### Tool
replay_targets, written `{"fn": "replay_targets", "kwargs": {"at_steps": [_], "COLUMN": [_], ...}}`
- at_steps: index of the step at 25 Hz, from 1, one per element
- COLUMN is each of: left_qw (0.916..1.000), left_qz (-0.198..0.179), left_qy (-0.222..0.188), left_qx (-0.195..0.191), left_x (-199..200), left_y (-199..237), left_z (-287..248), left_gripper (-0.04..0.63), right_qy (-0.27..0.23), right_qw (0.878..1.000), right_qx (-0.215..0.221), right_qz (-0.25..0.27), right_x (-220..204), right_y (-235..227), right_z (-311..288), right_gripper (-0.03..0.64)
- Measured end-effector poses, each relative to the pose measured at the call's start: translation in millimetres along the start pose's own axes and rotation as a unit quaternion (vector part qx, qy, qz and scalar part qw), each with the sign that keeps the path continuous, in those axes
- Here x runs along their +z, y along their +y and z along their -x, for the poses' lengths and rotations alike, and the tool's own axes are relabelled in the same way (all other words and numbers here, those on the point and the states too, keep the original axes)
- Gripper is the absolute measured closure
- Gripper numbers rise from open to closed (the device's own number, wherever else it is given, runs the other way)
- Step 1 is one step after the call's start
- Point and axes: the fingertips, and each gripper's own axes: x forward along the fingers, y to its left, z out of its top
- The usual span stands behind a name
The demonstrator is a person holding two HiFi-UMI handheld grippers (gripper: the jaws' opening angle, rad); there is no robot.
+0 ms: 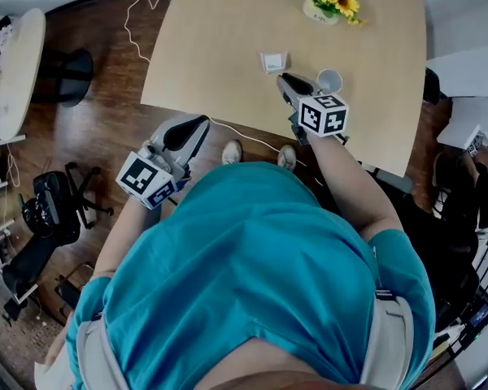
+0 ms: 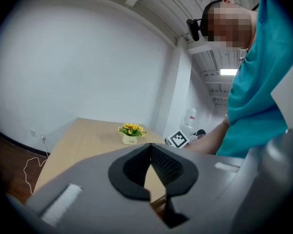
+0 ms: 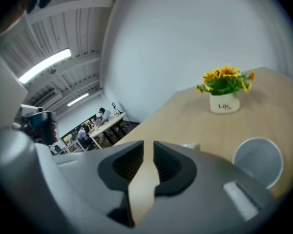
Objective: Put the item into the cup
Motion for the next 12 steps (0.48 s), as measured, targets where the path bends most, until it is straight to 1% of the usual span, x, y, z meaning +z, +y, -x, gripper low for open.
{"fn": "replay_targets", "kwargs": {"at_steps": [3, 6, 10, 12], "left_qw": [0.9998, 0.9997, 0.9996, 0.9995], "left_qz": [0.009, 0.016, 0.019, 0.025], "left_qy": [0.01, 0.012, 0.014, 0.013], "left_qx": [0.013, 0.016, 0.014, 0.014], "left_x": [-10, -14, -17, -19], "left_y": [4, 9, 20, 27], "left_z": [8, 14, 21, 23], "left_gripper": [0.592, 0.592, 0.592, 0.592], "right_qy": [0.014, 0.037, 0.063, 0.076], "right_qw": [0.998, 0.993, 0.985, 0.98], "right_qx": [-0.061, -0.114, -0.163, -0.182], "right_qz": [-0.009, -0.002, -0.006, -0.002], "right_x": [-5, -13, -24, -30], "right_y": [-25, -47, -66, -74], "right_z": [-31, -47, -62, -70], "right_gripper": [0.558, 0.503, 0.448, 0.437]}}
